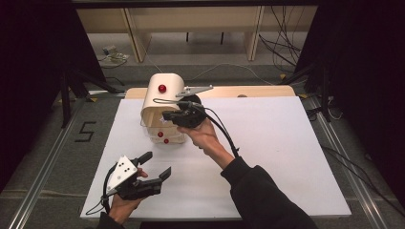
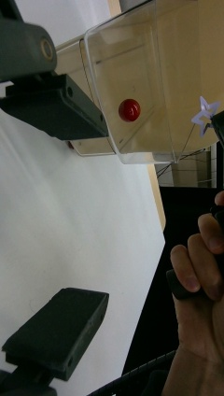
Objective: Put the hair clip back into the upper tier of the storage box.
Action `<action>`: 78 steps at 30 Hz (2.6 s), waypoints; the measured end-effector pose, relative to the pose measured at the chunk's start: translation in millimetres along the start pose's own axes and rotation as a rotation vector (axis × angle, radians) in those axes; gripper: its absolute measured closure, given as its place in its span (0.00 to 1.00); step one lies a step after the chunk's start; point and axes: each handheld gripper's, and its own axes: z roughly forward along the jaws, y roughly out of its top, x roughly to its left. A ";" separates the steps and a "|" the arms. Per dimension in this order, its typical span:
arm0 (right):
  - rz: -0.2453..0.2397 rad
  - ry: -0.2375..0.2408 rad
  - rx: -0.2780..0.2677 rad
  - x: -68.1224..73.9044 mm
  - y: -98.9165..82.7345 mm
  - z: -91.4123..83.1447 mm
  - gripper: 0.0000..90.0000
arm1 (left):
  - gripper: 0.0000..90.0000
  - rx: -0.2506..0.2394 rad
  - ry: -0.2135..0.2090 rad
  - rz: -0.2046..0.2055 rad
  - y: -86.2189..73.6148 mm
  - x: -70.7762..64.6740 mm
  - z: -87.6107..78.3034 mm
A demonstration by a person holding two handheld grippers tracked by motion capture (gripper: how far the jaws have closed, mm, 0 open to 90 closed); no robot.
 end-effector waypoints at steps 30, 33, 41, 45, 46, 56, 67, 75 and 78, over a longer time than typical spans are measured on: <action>-0.037 -0.046 0.044 3.0 2.6 23.1 0.92 | 0.19 0.000 -0.005 0.000 0.1 -0.1 -0.1; -0.045 -0.044 0.037 4.6 3.8 20.4 0.90 | 0.19 0.000 -0.005 0.001 0.1 0.0 -0.2; -0.053 -0.029 0.013 3.7 7.6 5.3 0.86 | 0.19 0.001 -0.005 -0.001 0.0 -0.4 0.2; -0.060 -0.014 -0.002 4.0 9.3 -3.8 0.83 | 0.19 0.001 -0.005 -0.003 -0.1 -0.2 0.0; -0.060 -0.008 -0.009 4.2 9.5 -6.7 0.80 | 0.19 0.001 -0.005 -0.003 0.0 -0.2 0.0; -0.006 0.061 -0.054 -4.7 1.1 -28.4 0.70 | 0.18 0.005 -0.005 0.000 -0.3 -0.1 0.6; 0.004 0.048 -0.079 -14.8 -9.2 -47.0 0.56 | 0.18 0.005 -0.001 -0.003 -0.4 -0.1 0.5; -0.008 0.026 -0.081 -21.1 -22.1 -60.6 0.50 | 0.18 0.004 0.002 -0.004 -0.4 0.0 -0.1; -0.018 0.021 -0.087 -22.3 -27.9 -67.3 0.48 | 0.18 0.002 0.000 -0.006 -0.5 0.3 -0.2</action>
